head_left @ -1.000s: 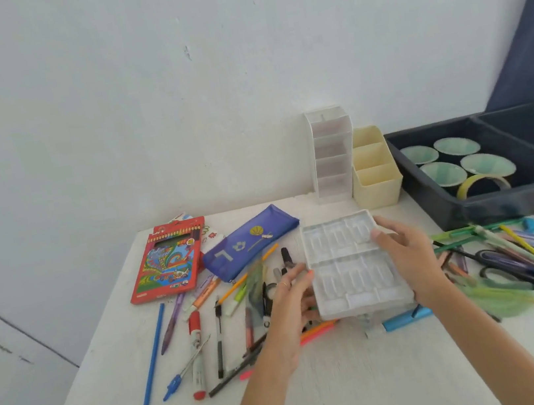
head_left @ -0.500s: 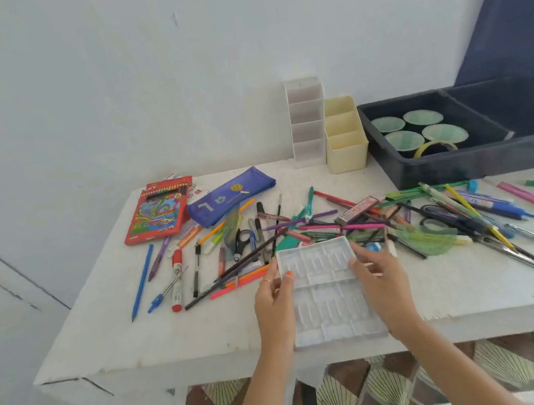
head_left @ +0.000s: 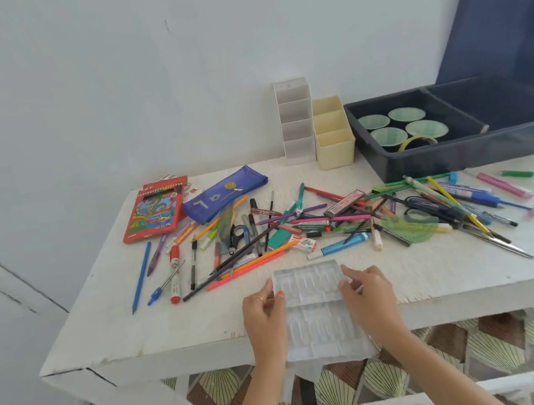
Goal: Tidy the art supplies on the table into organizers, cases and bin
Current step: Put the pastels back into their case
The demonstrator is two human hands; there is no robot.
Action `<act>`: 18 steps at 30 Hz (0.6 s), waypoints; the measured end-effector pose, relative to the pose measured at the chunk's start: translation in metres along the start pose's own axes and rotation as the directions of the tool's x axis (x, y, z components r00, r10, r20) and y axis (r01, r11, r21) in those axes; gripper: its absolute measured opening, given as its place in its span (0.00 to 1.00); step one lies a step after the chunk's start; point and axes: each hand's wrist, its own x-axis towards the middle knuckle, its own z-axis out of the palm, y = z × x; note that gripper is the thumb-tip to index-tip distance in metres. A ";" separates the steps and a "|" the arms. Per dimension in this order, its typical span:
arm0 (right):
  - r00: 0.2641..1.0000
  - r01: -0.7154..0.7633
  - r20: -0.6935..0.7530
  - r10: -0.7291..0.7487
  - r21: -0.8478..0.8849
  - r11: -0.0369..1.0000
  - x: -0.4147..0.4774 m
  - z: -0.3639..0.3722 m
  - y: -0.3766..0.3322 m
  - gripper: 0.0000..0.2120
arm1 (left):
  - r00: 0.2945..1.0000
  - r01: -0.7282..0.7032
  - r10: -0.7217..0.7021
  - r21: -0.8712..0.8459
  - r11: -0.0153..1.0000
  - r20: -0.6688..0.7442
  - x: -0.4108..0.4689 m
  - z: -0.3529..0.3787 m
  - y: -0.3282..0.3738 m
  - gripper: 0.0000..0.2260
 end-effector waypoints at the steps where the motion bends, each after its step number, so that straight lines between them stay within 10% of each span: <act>1: 1.000 0.007 0.018 -0.007 -0.009 1.000 0.004 0.001 0.000 0.19 | 1.000 -0.016 0.016 0.023 1.000 -0.012 0.002 0.001 0.000 0.15; 18: 0.983 0.184 0.011 -0.184 -0.147 0.972 0.051 0.008 0.003 0.19 | 0.970 -0.243 0.223 0.311 0.919 0.097 0.057 0.007 -0.006 0.04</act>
